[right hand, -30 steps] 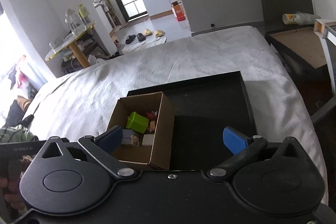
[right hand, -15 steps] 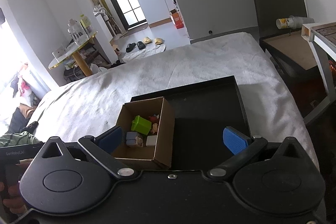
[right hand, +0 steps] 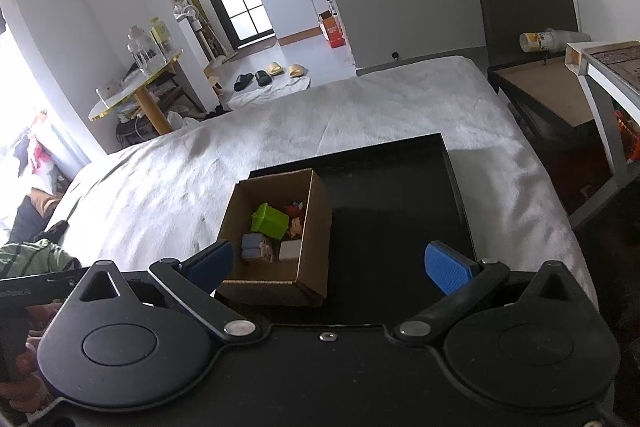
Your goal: Organize rigid objects
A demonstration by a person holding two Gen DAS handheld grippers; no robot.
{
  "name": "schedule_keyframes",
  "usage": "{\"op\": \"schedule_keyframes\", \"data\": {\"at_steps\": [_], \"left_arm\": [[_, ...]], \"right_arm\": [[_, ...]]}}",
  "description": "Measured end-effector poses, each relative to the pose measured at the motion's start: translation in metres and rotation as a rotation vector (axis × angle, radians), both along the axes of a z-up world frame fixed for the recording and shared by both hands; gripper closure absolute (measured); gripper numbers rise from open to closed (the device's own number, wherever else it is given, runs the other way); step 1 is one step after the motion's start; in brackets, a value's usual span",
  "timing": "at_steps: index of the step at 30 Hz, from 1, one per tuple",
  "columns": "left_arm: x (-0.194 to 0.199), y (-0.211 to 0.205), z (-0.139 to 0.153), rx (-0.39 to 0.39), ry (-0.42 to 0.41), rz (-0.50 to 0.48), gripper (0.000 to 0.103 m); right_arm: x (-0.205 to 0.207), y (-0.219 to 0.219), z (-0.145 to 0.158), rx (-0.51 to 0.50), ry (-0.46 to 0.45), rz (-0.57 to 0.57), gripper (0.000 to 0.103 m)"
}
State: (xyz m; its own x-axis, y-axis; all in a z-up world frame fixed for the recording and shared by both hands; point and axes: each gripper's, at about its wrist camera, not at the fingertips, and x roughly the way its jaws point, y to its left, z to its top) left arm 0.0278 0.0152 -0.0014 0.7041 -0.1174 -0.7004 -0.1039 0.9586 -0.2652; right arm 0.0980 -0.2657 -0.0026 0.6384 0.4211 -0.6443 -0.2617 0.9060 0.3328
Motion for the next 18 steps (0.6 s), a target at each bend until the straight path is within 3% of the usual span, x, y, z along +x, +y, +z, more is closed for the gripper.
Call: {"op": "schedule_keyframes", "data": {"at_steps": [14,18], "left_arm": [[-0.023,-0.022,0.007,0.089,-0.008,-0.029,0.003],[-0.024,-0.023,0.007,0.080,-0.009,-0.025,0.003]], "right_arm": [[-0.014,-0.002,0.006,-0.046,0.015,-0.053,0.000],[-0.020,-0.002,0.004,-0.048,0.022,-0.066,0.000]]}}
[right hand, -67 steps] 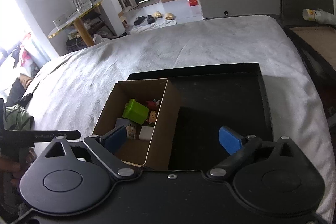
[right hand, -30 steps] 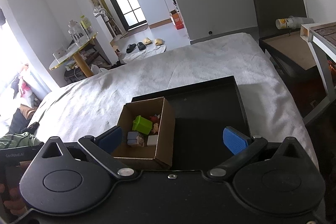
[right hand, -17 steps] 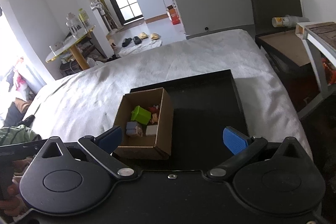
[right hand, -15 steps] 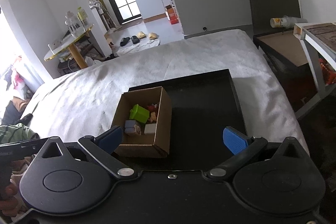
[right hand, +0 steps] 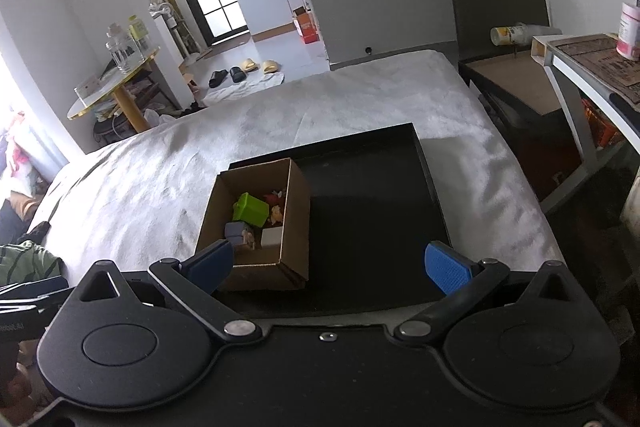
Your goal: Organize rigid objects
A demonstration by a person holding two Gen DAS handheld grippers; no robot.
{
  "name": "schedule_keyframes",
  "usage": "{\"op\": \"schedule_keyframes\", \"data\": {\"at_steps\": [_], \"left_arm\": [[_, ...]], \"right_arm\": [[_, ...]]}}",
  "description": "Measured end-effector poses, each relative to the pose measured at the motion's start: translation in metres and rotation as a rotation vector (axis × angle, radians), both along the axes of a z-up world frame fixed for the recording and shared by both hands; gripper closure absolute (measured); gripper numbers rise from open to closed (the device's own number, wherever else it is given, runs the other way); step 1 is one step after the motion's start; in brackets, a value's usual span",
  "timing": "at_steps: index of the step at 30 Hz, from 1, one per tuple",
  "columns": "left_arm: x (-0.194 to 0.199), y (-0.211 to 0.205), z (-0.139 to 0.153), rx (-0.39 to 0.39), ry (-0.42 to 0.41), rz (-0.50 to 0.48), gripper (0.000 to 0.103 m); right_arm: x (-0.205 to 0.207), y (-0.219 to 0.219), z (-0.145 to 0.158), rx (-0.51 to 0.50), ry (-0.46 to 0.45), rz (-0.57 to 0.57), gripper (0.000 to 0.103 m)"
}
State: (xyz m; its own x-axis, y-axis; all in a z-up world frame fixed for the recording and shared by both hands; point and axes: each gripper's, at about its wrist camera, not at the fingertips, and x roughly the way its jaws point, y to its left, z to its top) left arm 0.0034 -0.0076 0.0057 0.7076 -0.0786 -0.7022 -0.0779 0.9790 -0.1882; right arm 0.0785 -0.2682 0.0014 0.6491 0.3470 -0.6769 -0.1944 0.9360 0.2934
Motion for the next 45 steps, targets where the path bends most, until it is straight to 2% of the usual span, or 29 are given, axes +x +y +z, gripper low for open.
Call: {"op": "schedule_keyframes", "data": {"at_steps": [7,26,45], "left_arm": [[-0.003,-0.005,-0.002,0.039,0.013,0.003,0.003],[-0.005,-0.009,-0.001,0.058,0.018,-0.008,0.003],[-0.005,-0.008,-0.001,0.066,0.022,-0.008,0.003]], "right_arm": [[-0.007,0.008,-0.005,-0.029,0.000,0.018,0.000],[-0.008,0.016,-0.011,-0.113,0.009,0.046,0.000],[-0.006,0.011,-0.009,-0.106,0.015,0.048,0.000]]}}
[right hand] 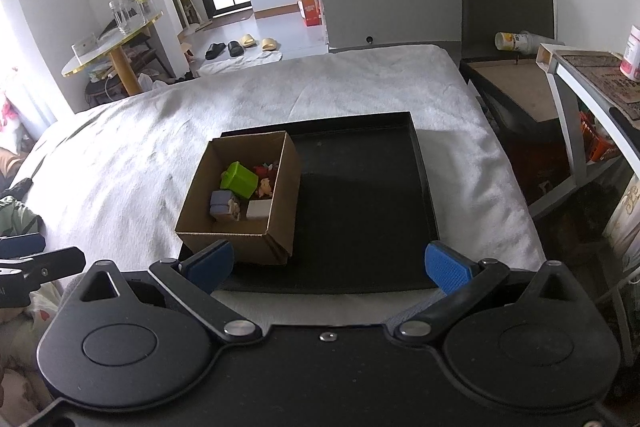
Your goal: Organize rigid objects
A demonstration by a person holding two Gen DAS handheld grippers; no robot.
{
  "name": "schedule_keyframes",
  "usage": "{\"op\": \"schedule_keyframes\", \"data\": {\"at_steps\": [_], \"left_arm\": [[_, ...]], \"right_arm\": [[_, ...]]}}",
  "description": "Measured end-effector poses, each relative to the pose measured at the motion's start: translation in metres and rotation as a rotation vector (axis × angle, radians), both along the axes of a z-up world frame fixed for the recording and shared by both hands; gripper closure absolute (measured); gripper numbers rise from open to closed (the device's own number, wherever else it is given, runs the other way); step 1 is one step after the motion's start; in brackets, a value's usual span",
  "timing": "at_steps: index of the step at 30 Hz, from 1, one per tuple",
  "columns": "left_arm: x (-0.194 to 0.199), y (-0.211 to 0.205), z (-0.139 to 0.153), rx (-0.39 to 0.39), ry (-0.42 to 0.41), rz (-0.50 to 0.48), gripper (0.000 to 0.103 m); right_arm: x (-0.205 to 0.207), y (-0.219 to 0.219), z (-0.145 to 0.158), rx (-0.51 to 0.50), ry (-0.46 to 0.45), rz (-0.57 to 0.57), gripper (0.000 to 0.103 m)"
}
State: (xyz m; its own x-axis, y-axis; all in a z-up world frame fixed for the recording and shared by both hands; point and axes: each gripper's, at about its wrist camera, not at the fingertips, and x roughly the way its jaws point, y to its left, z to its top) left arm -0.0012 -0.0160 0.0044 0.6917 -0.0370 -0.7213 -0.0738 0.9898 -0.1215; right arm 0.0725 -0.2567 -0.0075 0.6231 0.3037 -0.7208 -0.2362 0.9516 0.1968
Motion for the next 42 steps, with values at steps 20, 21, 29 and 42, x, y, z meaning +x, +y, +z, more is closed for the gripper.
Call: {"op": "schedule_keyframes", "data": {"at_steps": [20,21,29,42], "left_arm": [[-0.0002,-0.0022,-0.0005,0.002,0.004,-0.003,0.003],[-0.0002,-0.0022,-0.0007,0.001,0.004,-0.003,0.003],[0.0011,-0.0031,-0.0009,0.003,0.008,-0.002,0.003],[-0.0003,-0.0040,-0.0012,0.001,0.002,-0.007,0.003]], "right_arm": [[0.0004,-0.0006,-0.0005,-0.003,0.000,0.001,0.000],[0.0005,-0.0008,-0.0004,-0.003,0.000,0.001,0.000],[0.0007,-0.0012,-0.0007,-0.002,0.001,0.003,0.000],[0.0006,-0.0008,-0.0042,-0.003,0.008,0.008,0.000]]}}
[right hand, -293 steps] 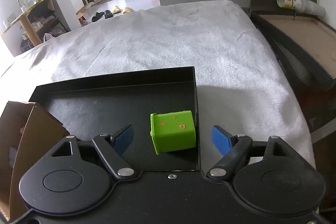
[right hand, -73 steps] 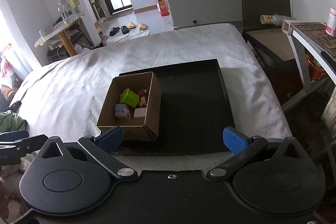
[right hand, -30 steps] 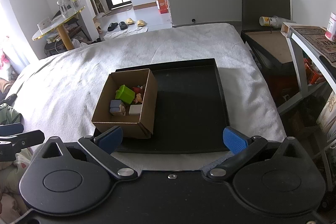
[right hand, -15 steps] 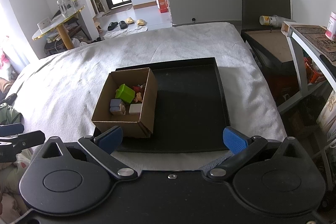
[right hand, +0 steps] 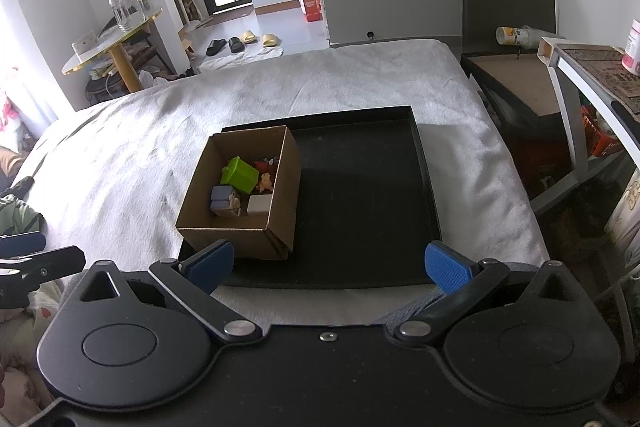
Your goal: Organize rigid objects
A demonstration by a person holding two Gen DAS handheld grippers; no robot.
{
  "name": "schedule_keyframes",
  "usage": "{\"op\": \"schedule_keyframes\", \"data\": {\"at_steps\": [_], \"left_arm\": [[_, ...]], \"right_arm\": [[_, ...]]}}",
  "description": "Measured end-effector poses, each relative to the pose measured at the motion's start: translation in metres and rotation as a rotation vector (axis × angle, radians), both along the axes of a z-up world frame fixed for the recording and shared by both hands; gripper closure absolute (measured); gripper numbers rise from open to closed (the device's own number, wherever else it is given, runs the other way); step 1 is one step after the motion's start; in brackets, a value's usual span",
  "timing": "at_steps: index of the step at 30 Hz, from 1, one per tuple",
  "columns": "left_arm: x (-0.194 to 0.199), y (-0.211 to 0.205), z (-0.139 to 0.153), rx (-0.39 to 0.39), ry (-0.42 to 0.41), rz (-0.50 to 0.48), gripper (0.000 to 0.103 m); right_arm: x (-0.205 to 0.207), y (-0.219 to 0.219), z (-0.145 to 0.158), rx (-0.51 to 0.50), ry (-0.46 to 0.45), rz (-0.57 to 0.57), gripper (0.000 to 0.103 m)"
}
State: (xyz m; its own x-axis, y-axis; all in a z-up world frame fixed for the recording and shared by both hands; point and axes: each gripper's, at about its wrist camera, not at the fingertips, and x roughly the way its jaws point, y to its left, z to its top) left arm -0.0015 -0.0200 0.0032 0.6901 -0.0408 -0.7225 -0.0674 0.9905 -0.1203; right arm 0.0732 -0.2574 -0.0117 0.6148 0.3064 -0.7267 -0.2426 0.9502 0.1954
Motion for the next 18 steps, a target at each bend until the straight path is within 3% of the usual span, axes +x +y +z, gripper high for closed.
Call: {"op": "schedule_keyframes", "data": {"at_steps": [18], "left_arm": [[-0.0020,-0.0008,0.0027,-0.021,-0.007,-0.019,0.003]], "right_arm": [[-0.0022,0.0037,-0.0045,-0.002,0.008,0.000,0.000]]}}
